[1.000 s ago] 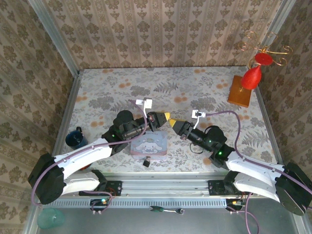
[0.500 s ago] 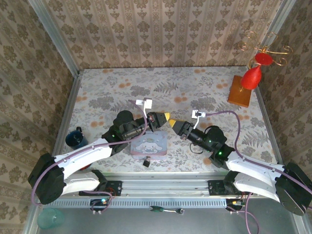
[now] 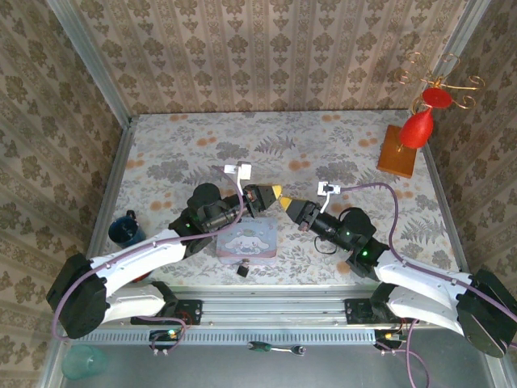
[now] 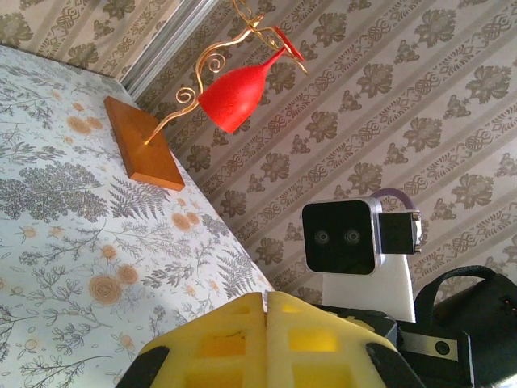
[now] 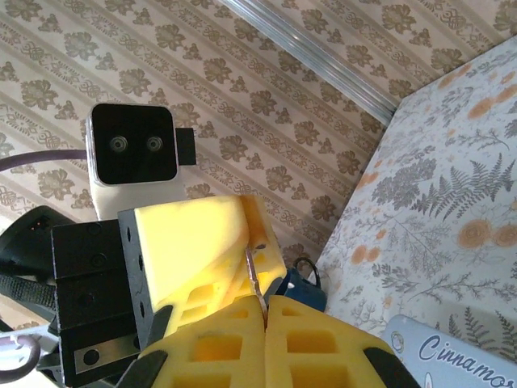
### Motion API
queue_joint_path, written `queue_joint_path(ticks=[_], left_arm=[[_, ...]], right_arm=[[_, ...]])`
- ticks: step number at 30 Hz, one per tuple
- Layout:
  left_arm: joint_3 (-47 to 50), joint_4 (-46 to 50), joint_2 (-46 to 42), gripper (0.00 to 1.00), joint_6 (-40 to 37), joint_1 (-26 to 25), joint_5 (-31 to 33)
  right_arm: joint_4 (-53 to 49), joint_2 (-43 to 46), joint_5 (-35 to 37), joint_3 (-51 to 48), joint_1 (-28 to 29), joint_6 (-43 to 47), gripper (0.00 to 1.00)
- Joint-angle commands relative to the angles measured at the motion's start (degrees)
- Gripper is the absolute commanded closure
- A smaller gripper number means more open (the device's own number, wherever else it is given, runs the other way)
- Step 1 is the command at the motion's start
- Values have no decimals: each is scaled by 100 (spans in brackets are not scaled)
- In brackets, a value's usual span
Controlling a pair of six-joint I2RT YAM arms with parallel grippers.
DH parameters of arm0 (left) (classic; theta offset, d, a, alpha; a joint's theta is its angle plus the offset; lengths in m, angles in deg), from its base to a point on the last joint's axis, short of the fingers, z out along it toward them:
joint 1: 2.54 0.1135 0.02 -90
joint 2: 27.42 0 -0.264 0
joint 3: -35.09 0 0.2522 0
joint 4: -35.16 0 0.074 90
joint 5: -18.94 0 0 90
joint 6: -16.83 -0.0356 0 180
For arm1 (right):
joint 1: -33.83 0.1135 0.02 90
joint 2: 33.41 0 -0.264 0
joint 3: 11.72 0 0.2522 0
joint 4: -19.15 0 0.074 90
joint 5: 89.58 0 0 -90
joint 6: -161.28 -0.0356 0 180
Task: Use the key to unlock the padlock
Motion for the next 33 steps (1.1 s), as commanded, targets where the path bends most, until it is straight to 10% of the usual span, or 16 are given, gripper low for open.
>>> queue_joint_path(ticks=[1, 6, 18, 33], left_arm=[[108, -140, -48, 92, -14, -60, 125], [172, 620, -438, 61, -262, -33, 699], [-1219, 6695, -1747, 52, -1792, 374, 2227], [-1345, 9297, -1285, 51, 849, -1916, 2418]], right_arm=[[-406, 150, 44, 189, -24, 116, 100], [-1444, 391, 238, 396, -50, 427, 100], [-5579, 1078, 862, 1420, -889, 3114, 100], [-4631, 921, 685, 515, -1286, 3653, 100]])
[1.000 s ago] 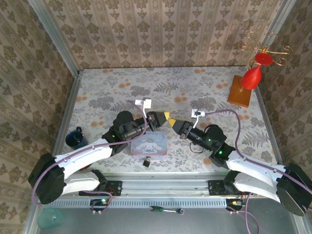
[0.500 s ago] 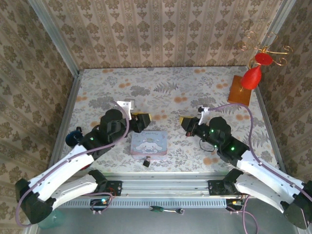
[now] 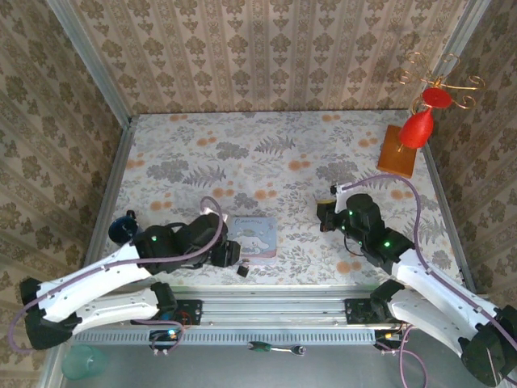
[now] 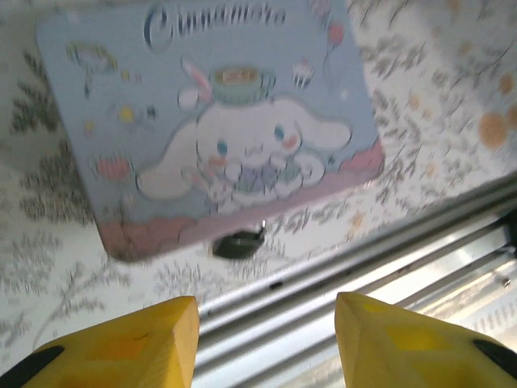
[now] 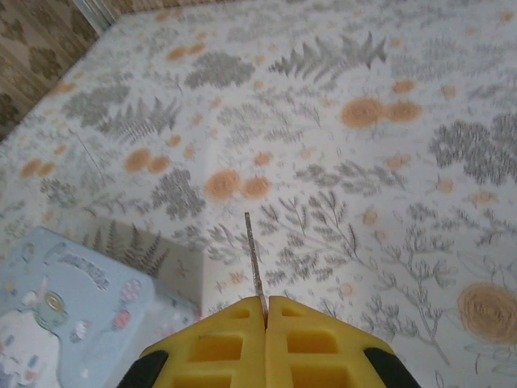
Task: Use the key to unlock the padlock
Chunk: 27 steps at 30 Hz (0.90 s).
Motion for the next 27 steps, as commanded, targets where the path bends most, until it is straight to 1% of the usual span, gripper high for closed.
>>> queue_joint_path(ticks=[1, 3, 6, 9, 13, 15, 20, 27], left_arm=[[-34, 350, 362, 50, 677, -359, -82], [-141, 322, 745, 48, 731, -569, -189], [-155, 304, 1284, 45, 872, -621, -274], [-145, 144, 1667, 40, 954, -605, -14], [-115, -51, 1969, 39, 1072, -501, 263], [-75, -167, 2067, 39, 1139, -492, 387], [58, -567, 2307, 39, 1282, -446, 403], [101, -668, 2657, 39, 1565, -332, 535]], right_arm=[[581, 41, -279, -299, -16, -53, 100], [819, 161, -345, -492, -20, -233, 100], [1115, 303, -484, -679, -24, -458, 100], [1167, 398, -498, -740, -24, -536, 100], [1090, 552, -336, -790, -41, -508, 100], [1109, 590, -365, -810, -69, -553, 100], [1247, 532, -548, -827, -77, -653, 100], [1285, 483, -543, -845, -86, -661, 100]])
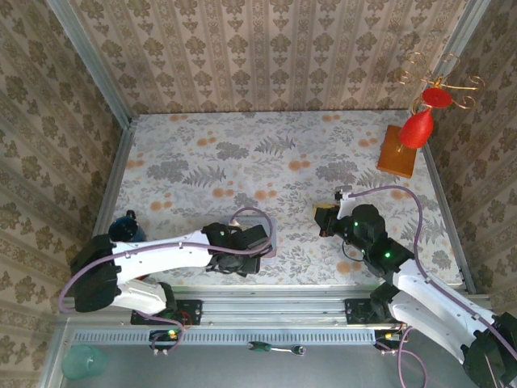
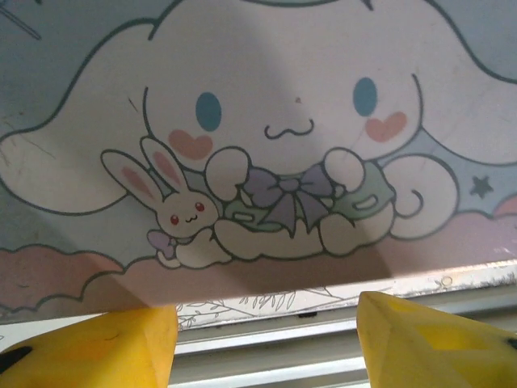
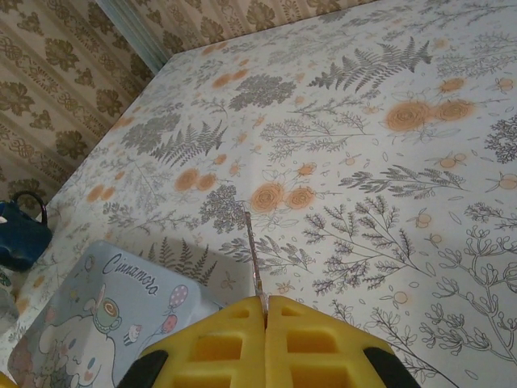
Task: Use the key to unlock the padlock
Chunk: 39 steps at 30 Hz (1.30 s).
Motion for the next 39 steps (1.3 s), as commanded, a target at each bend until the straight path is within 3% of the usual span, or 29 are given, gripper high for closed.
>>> queue_joint_path(ticks=[1, 10, 24, 32, 36, 39], left_arm=[[112, -67, 91, 38, 327, 97, 223], [159, -658, 410, 41, 193, 461, 344], [-643, -1373, 1303, 44, -1364, 1800, 491], [-789, -2545, 1844, 46, -2154, 2529, 54], [-571, -2869, 1682, 46, -2277, 2514, 54], [187, -3980, 1201, 50, -2533, 2483, -448]], right_arm=[[198, 1, -89, -102, -44, -43, 100], [316, -88, -122, -146, -79, -87, 100], [333, -104, -81, -189, -157, -70, 100], [327, -91, -80, -190, -185, -52, 100], [290, -24, -16, -207, -185, -9, 100], [279, -22, 34, -207, -190, 26, 100]])
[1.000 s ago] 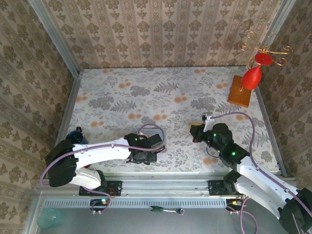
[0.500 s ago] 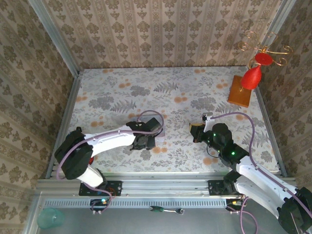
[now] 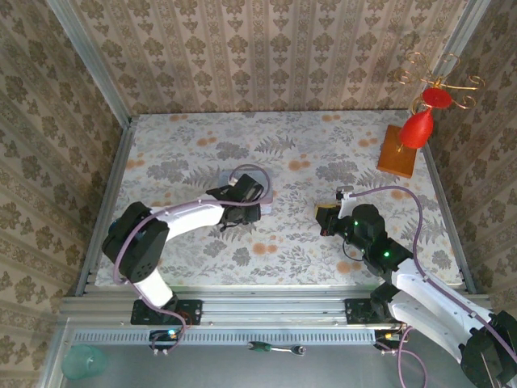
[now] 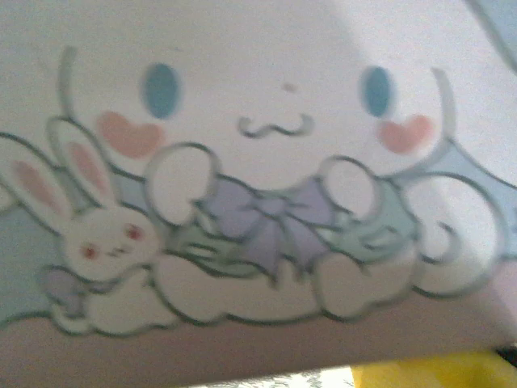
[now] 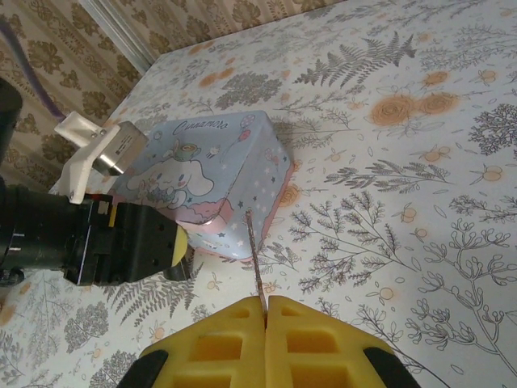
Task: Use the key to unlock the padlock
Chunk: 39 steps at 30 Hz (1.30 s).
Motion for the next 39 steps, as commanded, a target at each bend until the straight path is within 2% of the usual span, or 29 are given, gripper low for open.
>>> queue_joint_path(ticks=[1, 8, 12, 18, 25, 30, 39], left_arm=[[763, -1293, -634, 51, -473, -33, -537], [2338, -2575, -1983, 51, -835, 41, -483], [2938, -3131, -2241, 50, -760, 191, -587], [2767, -3107, -1757, 48, -568, 58, -376], [2740, -4294, -716, 46, -460, 186, -797], [2538, -4679, -158, 47, -465, 343, -964], [2372, -4766, 172, 53, -418, 380, -946]], right_arm=[[146, 68, 37, -98, -30, 49, 100], [192, 43, -27, -94, -31, 104, 100], [264, -24, 23, -113, -30, 162, 100], [250, -46, 65, -100, -30, 229, 100], [231, 21, 74, -127, -30, 267, 100], [212, 160, -9, -144, -32, 275, 100], [112, 368, -30, -142, -30, 285, 100]])
